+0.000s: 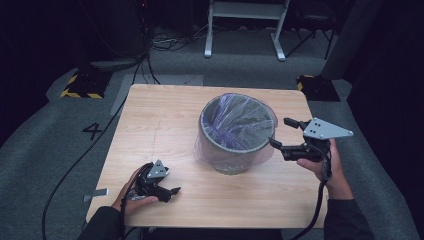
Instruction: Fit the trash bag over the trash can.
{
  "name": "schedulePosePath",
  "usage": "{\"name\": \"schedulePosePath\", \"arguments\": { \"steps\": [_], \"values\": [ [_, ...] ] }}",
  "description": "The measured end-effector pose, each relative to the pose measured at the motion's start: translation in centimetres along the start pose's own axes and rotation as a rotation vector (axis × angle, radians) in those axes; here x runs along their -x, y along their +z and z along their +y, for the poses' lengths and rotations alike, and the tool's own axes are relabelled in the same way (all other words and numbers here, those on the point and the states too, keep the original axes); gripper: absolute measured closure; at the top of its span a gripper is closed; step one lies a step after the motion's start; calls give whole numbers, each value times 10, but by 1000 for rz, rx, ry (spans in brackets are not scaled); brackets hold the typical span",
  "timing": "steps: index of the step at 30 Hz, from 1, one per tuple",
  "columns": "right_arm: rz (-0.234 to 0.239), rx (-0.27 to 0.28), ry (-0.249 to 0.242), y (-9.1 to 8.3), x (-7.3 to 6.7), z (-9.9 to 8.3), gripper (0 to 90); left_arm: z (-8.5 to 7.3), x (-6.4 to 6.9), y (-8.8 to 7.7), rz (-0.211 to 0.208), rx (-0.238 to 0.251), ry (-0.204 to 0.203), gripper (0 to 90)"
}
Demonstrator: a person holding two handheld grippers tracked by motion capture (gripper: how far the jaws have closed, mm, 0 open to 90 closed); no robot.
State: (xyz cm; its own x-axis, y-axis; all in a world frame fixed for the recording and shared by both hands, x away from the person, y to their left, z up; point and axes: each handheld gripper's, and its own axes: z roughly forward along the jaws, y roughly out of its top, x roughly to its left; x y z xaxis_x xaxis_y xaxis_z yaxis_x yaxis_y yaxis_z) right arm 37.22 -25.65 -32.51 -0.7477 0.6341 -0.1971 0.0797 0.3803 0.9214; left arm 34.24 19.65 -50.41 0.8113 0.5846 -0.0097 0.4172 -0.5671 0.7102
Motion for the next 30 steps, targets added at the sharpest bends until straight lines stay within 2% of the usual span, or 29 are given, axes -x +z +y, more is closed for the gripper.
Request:
{"name": "schedulePosePath", "arguments": {
  "steps": [7,10,16,24,30],
  "values": [
    [2,-47,-19,22,3,18,198,0,0,0,-1,0,0,139],
    [19,-53,-22,32,4,28,198,0,0,0,0,1,1,139],
    [38,-106,-24,58,7,40,216,0,0,0,0,1,1,139],
    [46,-203,-35,92,3,45,244,0,0,0,0,1,0,139],
    [61,-268,-33,105,1,42,245,0,0,0,-1,1,1,139]
  ]
}}
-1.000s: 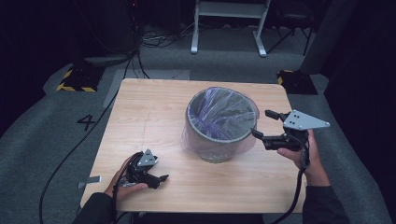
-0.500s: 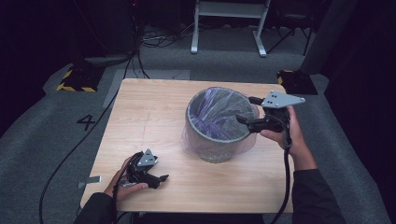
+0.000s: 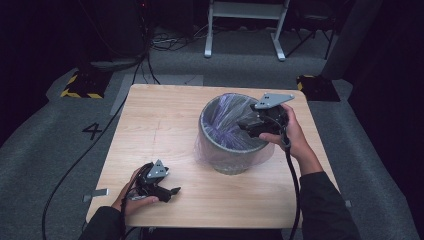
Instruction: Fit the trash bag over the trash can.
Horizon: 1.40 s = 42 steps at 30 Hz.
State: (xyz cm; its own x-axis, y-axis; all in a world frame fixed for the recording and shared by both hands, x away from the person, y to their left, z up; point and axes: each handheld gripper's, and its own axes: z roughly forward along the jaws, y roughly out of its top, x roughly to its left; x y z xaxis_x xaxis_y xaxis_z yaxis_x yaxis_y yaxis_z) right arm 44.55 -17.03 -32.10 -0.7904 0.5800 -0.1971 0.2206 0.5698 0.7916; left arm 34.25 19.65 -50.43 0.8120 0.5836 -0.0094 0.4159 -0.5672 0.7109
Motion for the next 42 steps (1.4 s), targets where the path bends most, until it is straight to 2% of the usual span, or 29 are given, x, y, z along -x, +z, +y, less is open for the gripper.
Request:
{"name": "schedulePosePath", "arguments": {
  "steps": [6,15,23,30,37,42],
  "values": [
    [8,-97,-39,9,-4,0,244,0,0,0,-1,0,-1,139],
    [10,-179,-24,16,-2,-2,246,0,0,0,0,-1,-1,139],
    [12,-232,-55,18,-5,0,248,0,0,0,0,-1,-1,139],
    [16,-299,-82,21,-8,2,243,0,0,0,0,-1,-1,139],
    [18,-333,-85,23,-9,4,241,0,0,0,0,-1,-1,139],
    [14,-304,-72,21,-9,3,240,0,0,0,0,-1,-1,139]
  ]
}}
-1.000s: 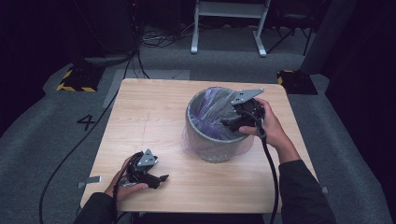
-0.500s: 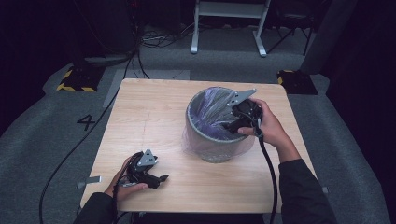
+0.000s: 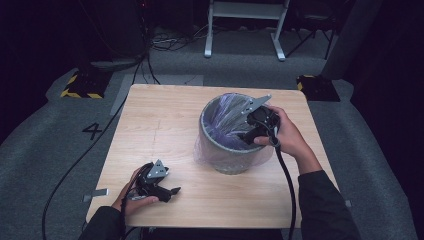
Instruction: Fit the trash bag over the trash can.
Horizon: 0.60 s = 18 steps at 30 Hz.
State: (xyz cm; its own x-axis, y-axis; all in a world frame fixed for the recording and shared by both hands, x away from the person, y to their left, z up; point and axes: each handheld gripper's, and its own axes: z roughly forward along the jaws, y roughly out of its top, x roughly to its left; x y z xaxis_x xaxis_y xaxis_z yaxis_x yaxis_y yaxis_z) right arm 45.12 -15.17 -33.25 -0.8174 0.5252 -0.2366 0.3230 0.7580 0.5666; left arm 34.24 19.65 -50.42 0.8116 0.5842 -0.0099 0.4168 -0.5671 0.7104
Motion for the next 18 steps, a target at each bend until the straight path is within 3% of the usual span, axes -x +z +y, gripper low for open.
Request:
{"name": "schedulePosePath", "arguments": {
  "steps": [4,13,18],
  "values": [
    [-6,54,12,-6,1,-2,231,0,0,0,0,1,1,139],
    [-40,231,48,-31,-1,-11,215,0,0,0,0,0,0,139],
    [-60,283,72,-45,-3,-19,201,0,0,0,0,0,0,139]
  ]
}}
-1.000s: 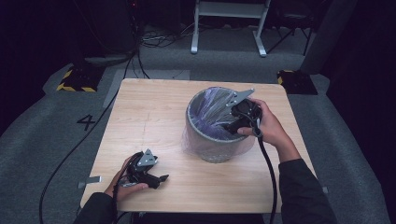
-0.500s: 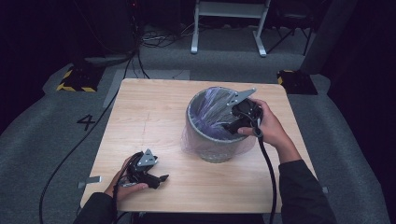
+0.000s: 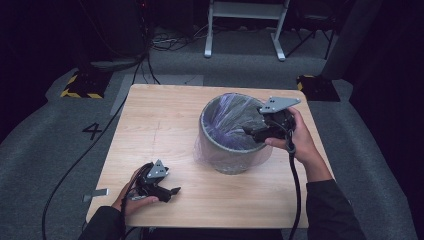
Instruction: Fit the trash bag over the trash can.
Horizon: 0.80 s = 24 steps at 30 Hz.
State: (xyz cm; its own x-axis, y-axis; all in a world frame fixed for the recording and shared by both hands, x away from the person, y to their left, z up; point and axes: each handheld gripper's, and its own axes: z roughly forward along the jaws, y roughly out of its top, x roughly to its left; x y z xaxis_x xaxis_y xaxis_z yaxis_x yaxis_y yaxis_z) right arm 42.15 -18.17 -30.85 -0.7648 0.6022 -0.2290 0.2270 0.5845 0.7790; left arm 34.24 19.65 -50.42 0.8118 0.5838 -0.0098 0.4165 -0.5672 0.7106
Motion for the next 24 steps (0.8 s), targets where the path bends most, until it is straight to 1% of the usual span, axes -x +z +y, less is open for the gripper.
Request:
{"name": "schedulePosePath", "arguments": {
  "steps": [1,4,6,9,10,14,19,22,24],
  "values": [
    [-7,11,1,-3,0,-1,200,0,0,0,0,0,-1,139],
    [-7,28,-1,-12,-2,-5,179,0,0,0,0,1,0,139],
    [-21,46,-3,-19,-3,-9,172,0,0,0,-1,1,0,139],
    [-25,83,13,-32,-4,-14,167,0,0,0,0,0,0,139],
    [-32,93,15,-37,-6,-16,165,0,0,0,0,1,0,139],
    [-47,113,17,-51,-9,-25,165,0,0,0,0,0,0,139],
    [-67,115,23,-62,-14,-44,165,0,0,0,-1,1,-1,139],
    [-89,98,19,-63,-16,-57,165,0,0,0,0,0,0,139],
    [-95,92,23,-62,-17,-64,165,0,0,0,0,1,-1,139]
  ]
}}
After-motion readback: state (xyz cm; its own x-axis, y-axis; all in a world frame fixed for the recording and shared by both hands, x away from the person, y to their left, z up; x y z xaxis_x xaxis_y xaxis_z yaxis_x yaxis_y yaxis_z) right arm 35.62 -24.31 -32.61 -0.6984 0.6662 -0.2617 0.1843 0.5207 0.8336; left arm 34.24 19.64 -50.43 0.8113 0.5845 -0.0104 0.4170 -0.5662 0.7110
